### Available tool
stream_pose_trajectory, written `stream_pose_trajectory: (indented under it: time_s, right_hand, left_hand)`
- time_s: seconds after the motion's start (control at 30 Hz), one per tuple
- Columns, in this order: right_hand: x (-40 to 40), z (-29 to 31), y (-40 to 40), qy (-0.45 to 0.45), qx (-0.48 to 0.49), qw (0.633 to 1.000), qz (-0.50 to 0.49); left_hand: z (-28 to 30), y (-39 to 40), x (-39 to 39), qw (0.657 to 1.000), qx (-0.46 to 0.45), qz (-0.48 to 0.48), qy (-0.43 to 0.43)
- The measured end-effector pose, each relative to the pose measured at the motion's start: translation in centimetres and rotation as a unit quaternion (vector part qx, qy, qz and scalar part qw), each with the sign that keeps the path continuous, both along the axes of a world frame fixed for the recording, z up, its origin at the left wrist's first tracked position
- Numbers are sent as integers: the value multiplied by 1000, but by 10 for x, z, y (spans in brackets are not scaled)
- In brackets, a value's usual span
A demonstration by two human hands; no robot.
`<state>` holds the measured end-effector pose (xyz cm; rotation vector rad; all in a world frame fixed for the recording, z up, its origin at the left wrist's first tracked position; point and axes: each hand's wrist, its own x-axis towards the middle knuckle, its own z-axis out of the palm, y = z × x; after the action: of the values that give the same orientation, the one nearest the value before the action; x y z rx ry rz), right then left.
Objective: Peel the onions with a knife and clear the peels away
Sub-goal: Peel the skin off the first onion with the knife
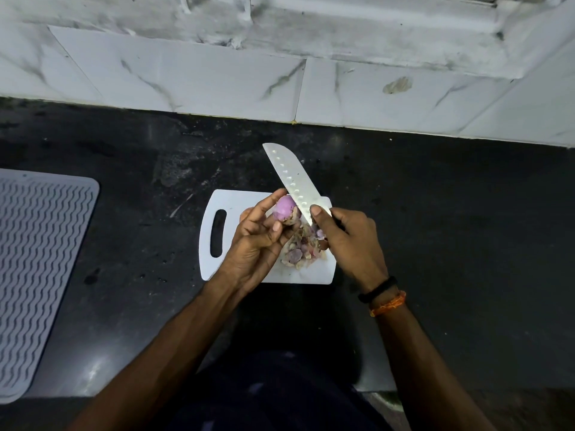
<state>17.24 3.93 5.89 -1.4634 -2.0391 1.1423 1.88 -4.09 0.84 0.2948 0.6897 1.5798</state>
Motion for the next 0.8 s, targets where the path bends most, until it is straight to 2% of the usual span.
stream_pose_trajectory:
  time_s: [0.13, 0.33, 0.67, 0.8]
  right_hand:
    - [-3, 0, -3, -1, -4, 1000, -14]
    - [-2, -2, -3, -19, 20, 1000, -7]
    - [-3, -3, -3, -46, 97, 994, 11]
    - [-2, -6, -3, -71, 134, 988, 35]
  left_hand:
    - [-2, -1, 0, 999, -21, 4, 30]
    - [-2, 0, -2, 999, -31, 10, 3]
    - [1, -1, -1, 998, -37, 20, 51]
    - [2, -1, -2, 999, -26, 9, 36]
